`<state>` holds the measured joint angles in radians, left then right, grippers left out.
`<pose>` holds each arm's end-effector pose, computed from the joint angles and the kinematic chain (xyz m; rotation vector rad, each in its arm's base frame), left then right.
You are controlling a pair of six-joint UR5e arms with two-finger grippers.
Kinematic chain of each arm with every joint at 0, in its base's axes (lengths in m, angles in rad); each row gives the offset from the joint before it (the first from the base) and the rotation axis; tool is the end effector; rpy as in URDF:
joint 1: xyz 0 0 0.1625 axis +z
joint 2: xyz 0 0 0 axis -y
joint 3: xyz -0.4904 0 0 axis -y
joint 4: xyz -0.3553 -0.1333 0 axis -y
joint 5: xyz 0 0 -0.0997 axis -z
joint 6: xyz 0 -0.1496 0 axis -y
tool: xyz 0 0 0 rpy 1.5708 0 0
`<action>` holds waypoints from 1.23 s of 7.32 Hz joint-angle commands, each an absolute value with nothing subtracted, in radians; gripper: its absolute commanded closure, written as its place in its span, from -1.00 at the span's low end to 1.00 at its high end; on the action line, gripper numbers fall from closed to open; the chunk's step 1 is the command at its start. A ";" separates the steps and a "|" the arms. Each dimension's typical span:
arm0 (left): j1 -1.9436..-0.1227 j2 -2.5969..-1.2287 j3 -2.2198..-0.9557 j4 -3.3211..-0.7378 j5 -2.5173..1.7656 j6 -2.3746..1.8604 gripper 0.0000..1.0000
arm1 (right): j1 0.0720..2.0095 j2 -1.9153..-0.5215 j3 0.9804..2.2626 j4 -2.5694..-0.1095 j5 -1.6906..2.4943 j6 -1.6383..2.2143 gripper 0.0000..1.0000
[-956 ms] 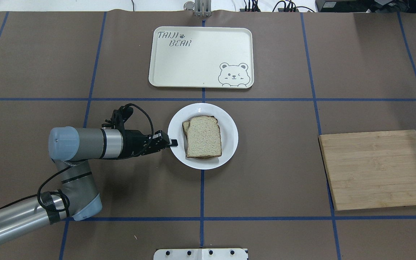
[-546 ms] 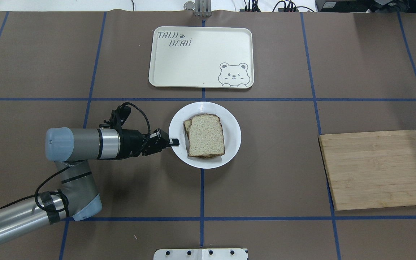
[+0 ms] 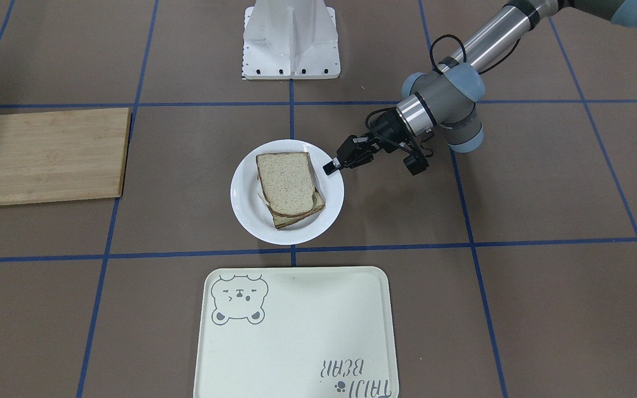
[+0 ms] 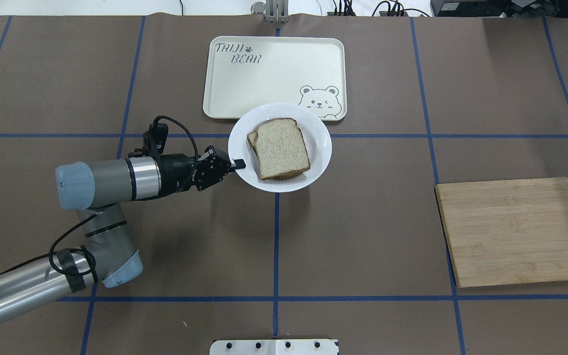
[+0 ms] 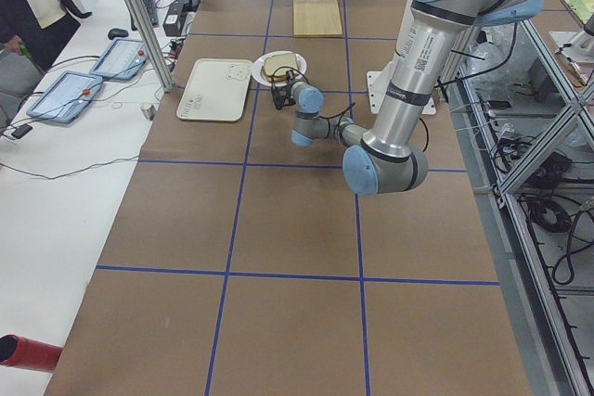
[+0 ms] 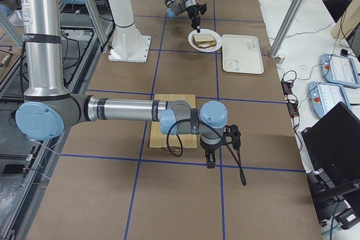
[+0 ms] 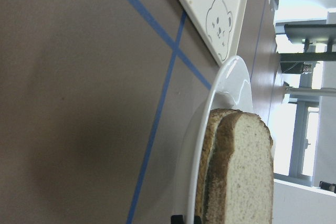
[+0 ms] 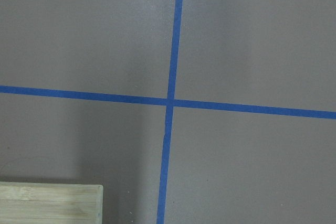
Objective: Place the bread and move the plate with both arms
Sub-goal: 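Slide the plate with the left gripper onto the bear tray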
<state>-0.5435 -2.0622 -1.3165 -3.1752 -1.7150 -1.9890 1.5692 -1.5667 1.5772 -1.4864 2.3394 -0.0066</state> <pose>0.5351 -0.4539 0.3758 0.0146 1.8729 -0.5379 0.0286 -0.4668 0.7468 0.0921 -0.7678 -0.0443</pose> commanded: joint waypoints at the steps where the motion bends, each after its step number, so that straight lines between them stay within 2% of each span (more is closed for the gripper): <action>1: -0.604 -2.132 -1.310 -3.014 -1.628 -2.039 1.00 | 1.569 -1.566 1.577 -1.486 2.339 -0.006 -1.00; 3: -0.624 -2.231 -1.283 -2.810 -1.508 -2.130 1.00 | 1.569 -1.565 1.577 -1.486 2.338 -0.002 -1.00; 4: -0.629 -2.294 -1.202 -2.756 -1.452 -2.188 1.00 | 1.569 -1.563 1.575 -1.486 2.336 -0.002 -1.00; 7: -0.626 -2.393 -0.979 -2.732 -1.390 -2.200 1.00 | 1.569 -1.562 1.574 -1.486 2.336 -0.002 -1.00; 9: -0.600 -2.420 -0.934 -2.717 -1.378 -2.197 1.00 | 1.569 -1.565 1.574 -1.486 2.336 -0.003 -1.00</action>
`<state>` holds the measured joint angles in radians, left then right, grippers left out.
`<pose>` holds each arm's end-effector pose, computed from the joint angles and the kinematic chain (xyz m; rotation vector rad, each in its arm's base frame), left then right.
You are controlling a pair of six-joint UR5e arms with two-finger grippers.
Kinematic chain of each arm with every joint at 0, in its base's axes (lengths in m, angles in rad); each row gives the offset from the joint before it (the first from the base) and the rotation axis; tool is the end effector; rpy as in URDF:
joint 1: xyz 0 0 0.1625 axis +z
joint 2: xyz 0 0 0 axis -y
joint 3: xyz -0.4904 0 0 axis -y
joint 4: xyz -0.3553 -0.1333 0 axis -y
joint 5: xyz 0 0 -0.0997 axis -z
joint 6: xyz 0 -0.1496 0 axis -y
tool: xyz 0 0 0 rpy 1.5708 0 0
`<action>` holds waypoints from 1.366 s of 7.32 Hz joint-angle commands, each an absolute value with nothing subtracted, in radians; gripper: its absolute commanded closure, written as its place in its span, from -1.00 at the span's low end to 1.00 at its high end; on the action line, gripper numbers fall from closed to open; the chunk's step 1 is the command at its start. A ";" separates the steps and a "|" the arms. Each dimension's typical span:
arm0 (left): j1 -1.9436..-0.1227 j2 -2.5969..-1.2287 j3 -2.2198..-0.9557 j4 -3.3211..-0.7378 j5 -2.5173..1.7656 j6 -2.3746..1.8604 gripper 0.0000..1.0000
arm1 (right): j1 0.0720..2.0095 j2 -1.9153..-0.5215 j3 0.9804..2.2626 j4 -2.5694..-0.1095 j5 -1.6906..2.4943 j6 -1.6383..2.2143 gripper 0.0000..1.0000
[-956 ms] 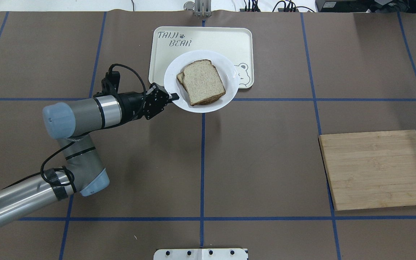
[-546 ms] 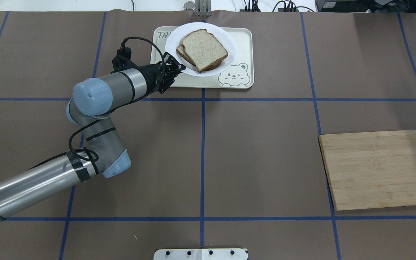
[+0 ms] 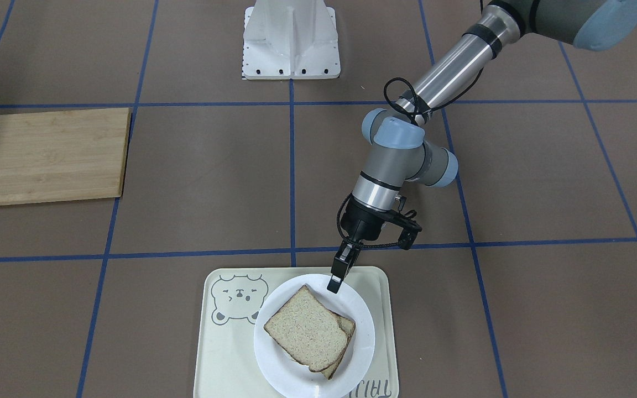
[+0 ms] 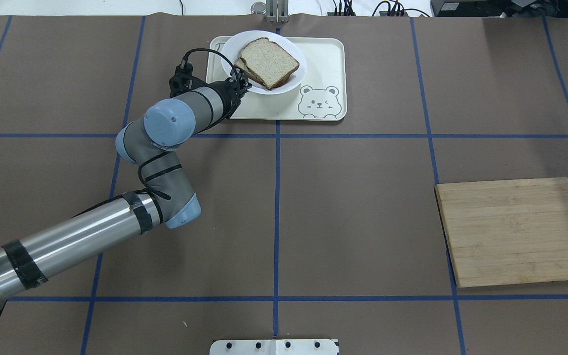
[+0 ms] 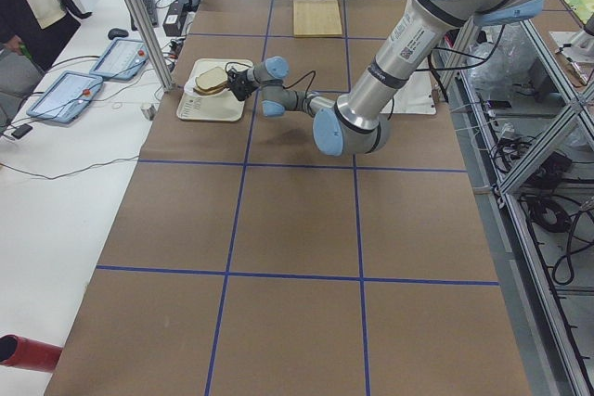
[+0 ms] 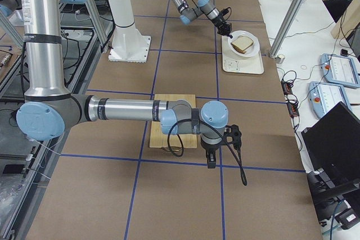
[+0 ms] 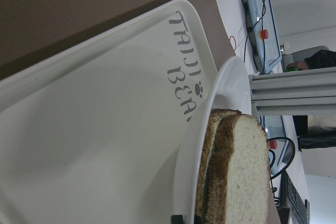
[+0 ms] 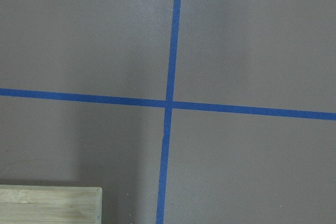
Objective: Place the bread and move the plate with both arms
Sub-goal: 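Slide the plate with the left gripper onto the bear tray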
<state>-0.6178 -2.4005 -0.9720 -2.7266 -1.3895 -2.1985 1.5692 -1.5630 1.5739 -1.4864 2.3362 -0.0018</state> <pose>0.6168 -0.6349 0.3412 0.1548 1.4834 -1.1501 0.0289 -0.4687 0.7469 0.0907 -0.7648 -0.0397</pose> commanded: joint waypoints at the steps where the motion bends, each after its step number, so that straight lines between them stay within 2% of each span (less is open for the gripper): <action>1: -0.589 -2.425 -0.933 -2.717 -1.361 -2.185 -0.07 | 1.569 -1.566 1.574 -1.486 2.336 -0.005 -1.00; 2: -0.583 -2.419 -0.943 -2.715 -1.364 -2.152 -0.96 | 1.569 -1.566 1.574 -1.486 2.336 -0.006 -1.00; 3: -0.586 -2.383 -1.010 -2.720 -1.377 -2.055 -0.97 | 1.569 -1.566 1.574 -1.486 2.336 -0.006 -1.00; 5: -0.609 -2.237 -1.258 -2.717 -1.585 -2.011 -0.97 | 1.569 -1.568 1.574 -1.486 2.338 -0.011 -1.00; 8: -0.713 -2.073 -1.487 -2.659 -1.834 -1.622 -0.97 | 1.569 -1.568 1.575 -1.486 2.335 -0.012 -1.00; 10: -0.796 -2.046 -1.647 -2.288 -1.910 -1.290 -0.97 | 1.569 -1.568 1.577 -1.485 2.332 -0.012 -1.00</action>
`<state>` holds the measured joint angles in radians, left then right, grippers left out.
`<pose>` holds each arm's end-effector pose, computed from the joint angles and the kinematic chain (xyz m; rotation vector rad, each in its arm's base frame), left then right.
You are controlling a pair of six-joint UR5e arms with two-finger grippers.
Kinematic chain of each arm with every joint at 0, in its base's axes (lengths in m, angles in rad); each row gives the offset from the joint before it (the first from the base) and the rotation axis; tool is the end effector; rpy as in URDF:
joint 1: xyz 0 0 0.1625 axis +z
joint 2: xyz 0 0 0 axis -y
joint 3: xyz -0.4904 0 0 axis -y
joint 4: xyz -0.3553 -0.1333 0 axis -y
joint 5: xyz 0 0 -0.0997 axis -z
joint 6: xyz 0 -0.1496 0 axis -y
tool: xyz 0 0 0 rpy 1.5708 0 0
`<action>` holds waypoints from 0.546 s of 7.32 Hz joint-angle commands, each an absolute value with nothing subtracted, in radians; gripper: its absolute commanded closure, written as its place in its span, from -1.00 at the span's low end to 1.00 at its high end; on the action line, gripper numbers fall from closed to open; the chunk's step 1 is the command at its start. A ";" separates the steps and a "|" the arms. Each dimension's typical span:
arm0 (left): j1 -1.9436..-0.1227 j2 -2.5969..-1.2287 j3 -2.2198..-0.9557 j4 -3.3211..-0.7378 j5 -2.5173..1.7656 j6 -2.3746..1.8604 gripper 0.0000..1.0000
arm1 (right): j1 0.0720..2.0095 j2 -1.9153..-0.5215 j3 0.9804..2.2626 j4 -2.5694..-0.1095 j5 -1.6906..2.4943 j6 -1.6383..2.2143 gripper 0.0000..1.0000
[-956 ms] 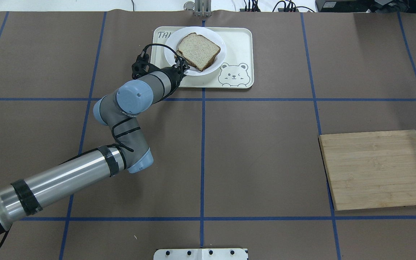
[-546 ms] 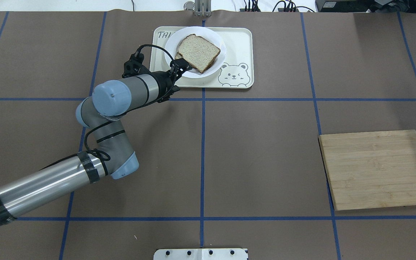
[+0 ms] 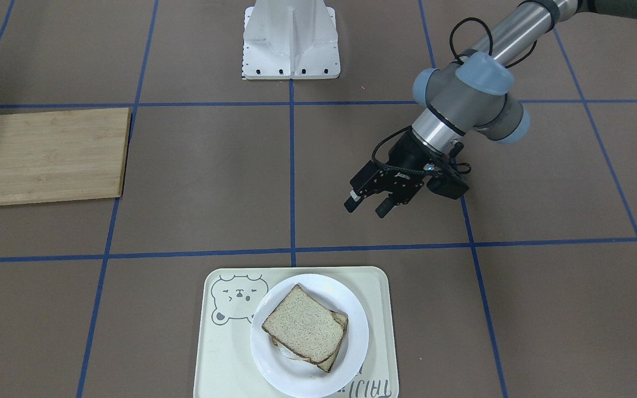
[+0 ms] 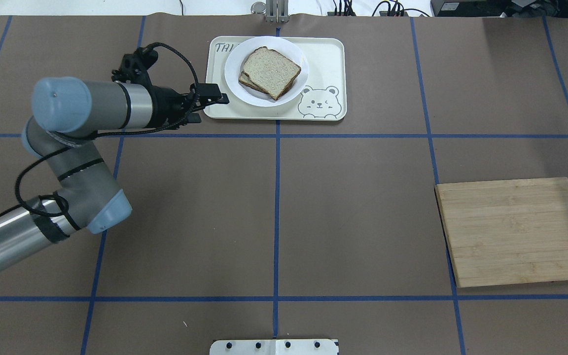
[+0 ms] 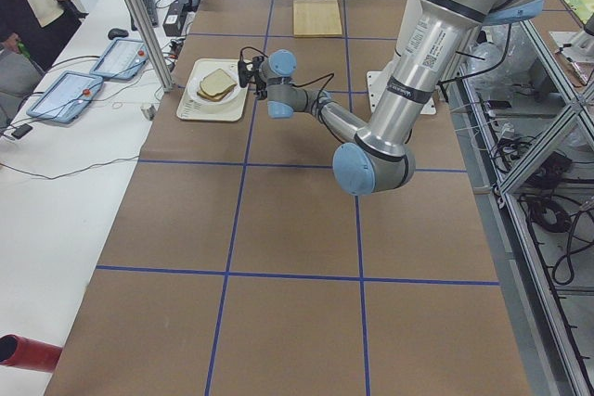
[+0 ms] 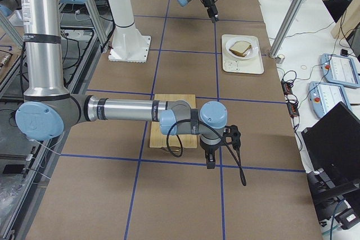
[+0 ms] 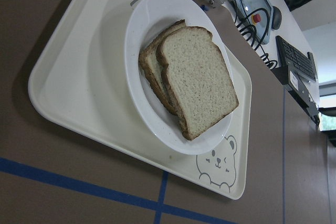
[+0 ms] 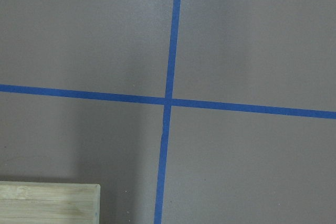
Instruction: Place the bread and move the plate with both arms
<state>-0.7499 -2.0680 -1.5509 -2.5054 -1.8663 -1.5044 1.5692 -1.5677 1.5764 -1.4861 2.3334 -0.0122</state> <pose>0.4559 -0.5472 0.3545 0.3330 1.3889 -0.3558 0.0292 -0.4662 0.7482 0.0929 -0.7616 -0.0487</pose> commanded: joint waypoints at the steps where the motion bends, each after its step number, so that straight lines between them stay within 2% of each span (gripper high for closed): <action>1: -0.828 -2.021 -1.695 -2.120 -1.908 -1.038 -0.97 | 1.569 -1.568 1.577 -1.485 2.327 -0.012 -1.00; 4: -1.085 -1.979 -1.709 -1.709 -1.917 -0.332 -0.97 | 1.569 -1.566 1.580 -1.483 2.309 -0.014 -1.00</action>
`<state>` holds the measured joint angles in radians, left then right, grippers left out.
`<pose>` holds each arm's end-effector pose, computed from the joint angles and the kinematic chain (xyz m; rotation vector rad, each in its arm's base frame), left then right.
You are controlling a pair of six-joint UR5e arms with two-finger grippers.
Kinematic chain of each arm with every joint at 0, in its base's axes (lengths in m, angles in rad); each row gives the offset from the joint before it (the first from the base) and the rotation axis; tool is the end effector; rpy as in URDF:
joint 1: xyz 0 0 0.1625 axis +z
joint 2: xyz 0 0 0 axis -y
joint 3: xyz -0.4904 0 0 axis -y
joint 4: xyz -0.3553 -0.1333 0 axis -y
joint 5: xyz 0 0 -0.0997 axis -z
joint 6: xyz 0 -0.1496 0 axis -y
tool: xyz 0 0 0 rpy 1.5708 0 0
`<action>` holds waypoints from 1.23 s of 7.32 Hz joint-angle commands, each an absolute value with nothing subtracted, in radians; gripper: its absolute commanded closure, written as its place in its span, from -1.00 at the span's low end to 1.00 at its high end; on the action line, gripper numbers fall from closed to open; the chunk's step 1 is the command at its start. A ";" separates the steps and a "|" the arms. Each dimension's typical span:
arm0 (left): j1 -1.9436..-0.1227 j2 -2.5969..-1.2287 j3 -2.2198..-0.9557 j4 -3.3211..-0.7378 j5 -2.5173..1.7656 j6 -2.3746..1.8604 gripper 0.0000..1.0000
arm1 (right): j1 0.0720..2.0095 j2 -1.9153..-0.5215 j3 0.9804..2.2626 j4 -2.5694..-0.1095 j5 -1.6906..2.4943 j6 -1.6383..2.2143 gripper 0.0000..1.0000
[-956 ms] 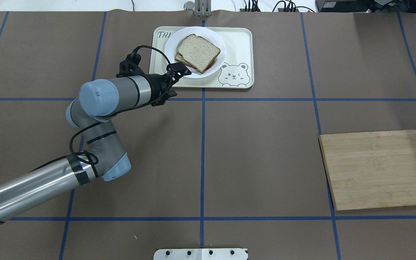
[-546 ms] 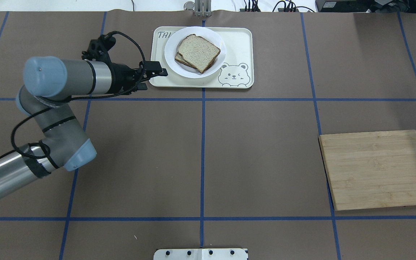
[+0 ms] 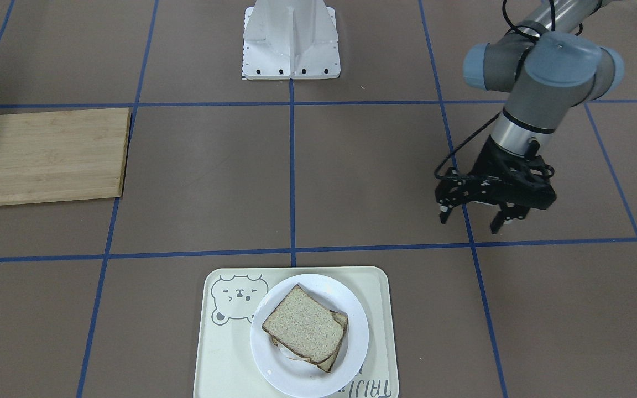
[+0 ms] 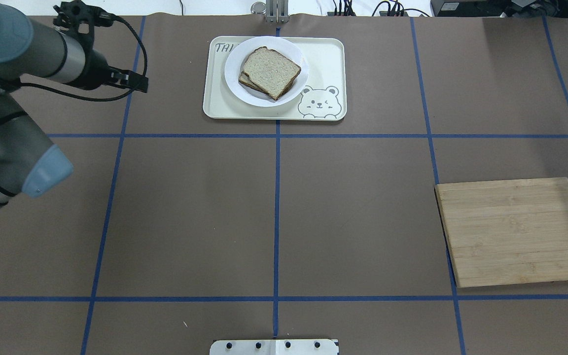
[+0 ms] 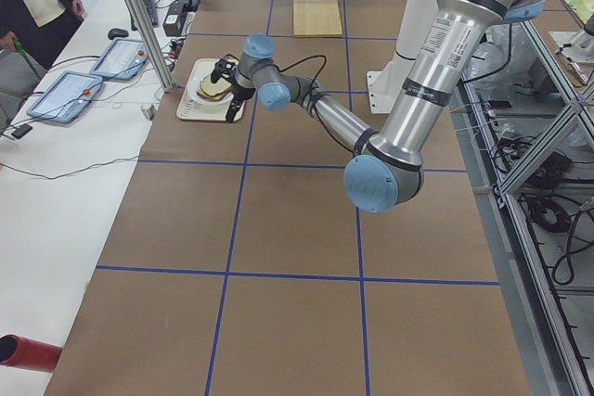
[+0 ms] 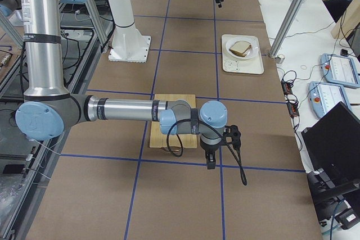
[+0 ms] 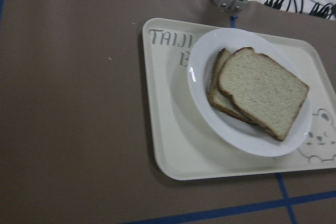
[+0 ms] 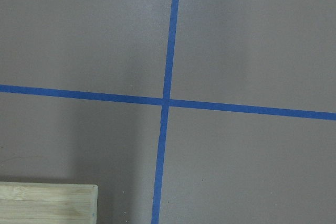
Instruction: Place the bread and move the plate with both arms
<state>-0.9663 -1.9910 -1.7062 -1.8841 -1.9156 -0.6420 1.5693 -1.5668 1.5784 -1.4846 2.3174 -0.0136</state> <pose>0.3149 -0.6014 0.4376 0.5098 0.7637 0.1149 0.0310 -0.4672 0.7483 0.0977 -0.7455 -0.0509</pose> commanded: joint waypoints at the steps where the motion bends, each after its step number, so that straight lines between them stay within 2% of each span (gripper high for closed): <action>1: -1.205 -1.965 -1.701 -1.590 -1.946 -0.140 -0.97 | 1.569 -1.566 1.582 -1.483 2.307 -0.014 -1.00; 3: -1.435 -1.919 -1.553 -1.546 -2.189 0.039 -0.97 | 1.569 -1.568 1.580 -1.485 2.260 -0.014 -1.00; 5: -1.558 -1.861 -1.410 -1.542 -2.214 0.291 -0.97 | 1.569 -1.580 1.583 -1.485 2.250 -0.015 -1.00; 7: -1.630 -1.745 -1.407 -1.566 -2.220 0.298 -0.97 | 1.569 -1.594 1.586 -1.485 2.260 -0.014 -1.00; 9: -1.644 -1.651 -1.476 -1.572 -2.328 0.284 -0.97 | 1.569 -1.594 1.589 -1.485 2.260 -0.014 -1.00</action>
<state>-1.6316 -1.7039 -1.4485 -1.5709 -2.2675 0.2892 1.5692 -1.5930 1.5871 -1.4849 2.2591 -0.0140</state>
